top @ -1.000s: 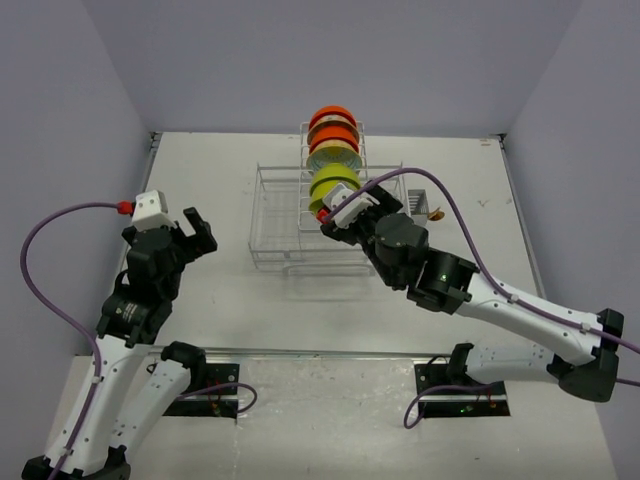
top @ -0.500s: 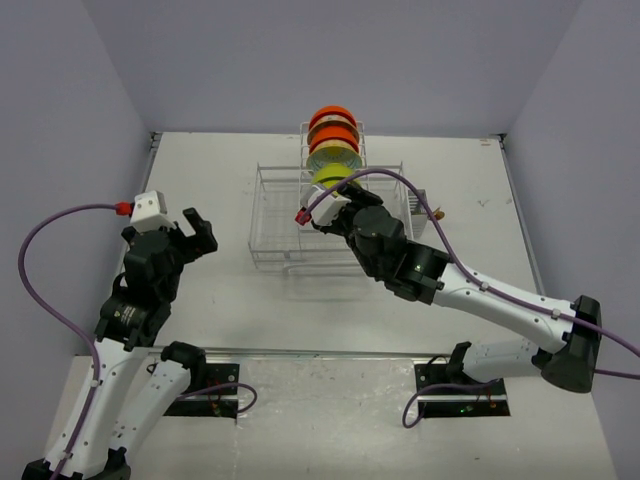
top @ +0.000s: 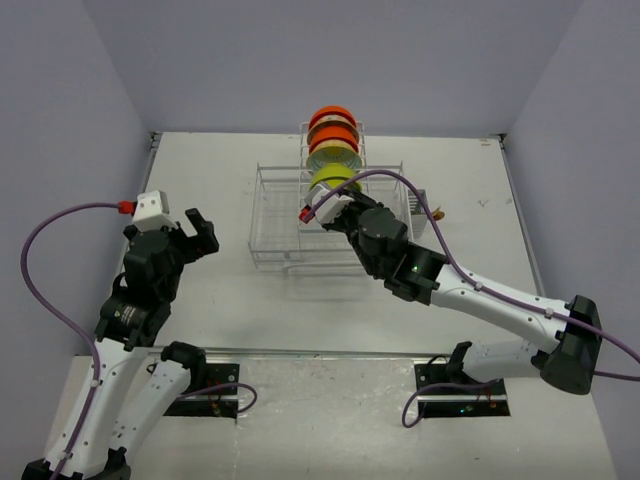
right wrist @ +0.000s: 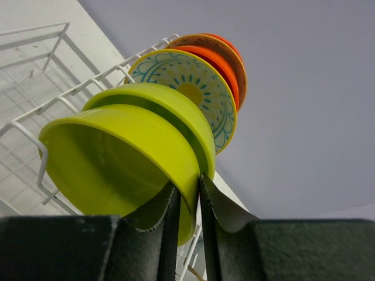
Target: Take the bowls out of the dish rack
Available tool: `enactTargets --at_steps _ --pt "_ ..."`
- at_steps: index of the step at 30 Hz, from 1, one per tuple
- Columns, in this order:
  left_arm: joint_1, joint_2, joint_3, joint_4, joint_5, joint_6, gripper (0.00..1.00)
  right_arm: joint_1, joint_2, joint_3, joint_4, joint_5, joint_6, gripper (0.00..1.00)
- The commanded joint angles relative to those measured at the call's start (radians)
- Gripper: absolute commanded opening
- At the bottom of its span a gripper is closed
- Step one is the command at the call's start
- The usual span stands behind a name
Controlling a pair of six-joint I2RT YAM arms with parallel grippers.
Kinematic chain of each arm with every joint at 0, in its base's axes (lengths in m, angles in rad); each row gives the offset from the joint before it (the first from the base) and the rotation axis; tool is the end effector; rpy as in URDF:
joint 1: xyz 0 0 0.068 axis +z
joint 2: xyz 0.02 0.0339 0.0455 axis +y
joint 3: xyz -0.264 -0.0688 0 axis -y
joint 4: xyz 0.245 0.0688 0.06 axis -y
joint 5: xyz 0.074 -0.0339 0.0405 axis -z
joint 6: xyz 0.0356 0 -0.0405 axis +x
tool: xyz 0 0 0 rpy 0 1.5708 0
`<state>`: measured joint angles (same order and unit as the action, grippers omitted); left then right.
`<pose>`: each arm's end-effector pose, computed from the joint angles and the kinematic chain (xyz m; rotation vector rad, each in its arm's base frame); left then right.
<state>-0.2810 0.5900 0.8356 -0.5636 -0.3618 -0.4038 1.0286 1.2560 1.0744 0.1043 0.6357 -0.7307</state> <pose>0.1242 -0.0227 0.3446 -0.3586 1.8349 -0.1310 0.1690 0.2396 0.3714 -0.9049 1.3691 -0.2952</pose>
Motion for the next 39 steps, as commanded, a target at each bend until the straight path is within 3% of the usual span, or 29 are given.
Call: enactTargets --at_steps 1,8,29,39 --pt "0.011 0.001 -0.001 0.039 0.008 0.025 1.00 0.004 -0.004 -0.028 0.058 -0.014 0.004 0.19" --pt "0.011 -0.007 0.000 0.036 -0.005 0.023 1.00 0.004 -0.021 -0.079 0.115 0.021 0.017 0.00" --pt "0.034 -0.016 0.002 0.034 -0.026 0.020 1.00 0.007 -0.141 -0.183 0.357 0.070 0.011 0.00" --pt "0.040 -0.002 0.007 0.034 -0.020 0.019 1.00 0.007 -0.191 -0.176 0.296 0.042 0.071 0.00"
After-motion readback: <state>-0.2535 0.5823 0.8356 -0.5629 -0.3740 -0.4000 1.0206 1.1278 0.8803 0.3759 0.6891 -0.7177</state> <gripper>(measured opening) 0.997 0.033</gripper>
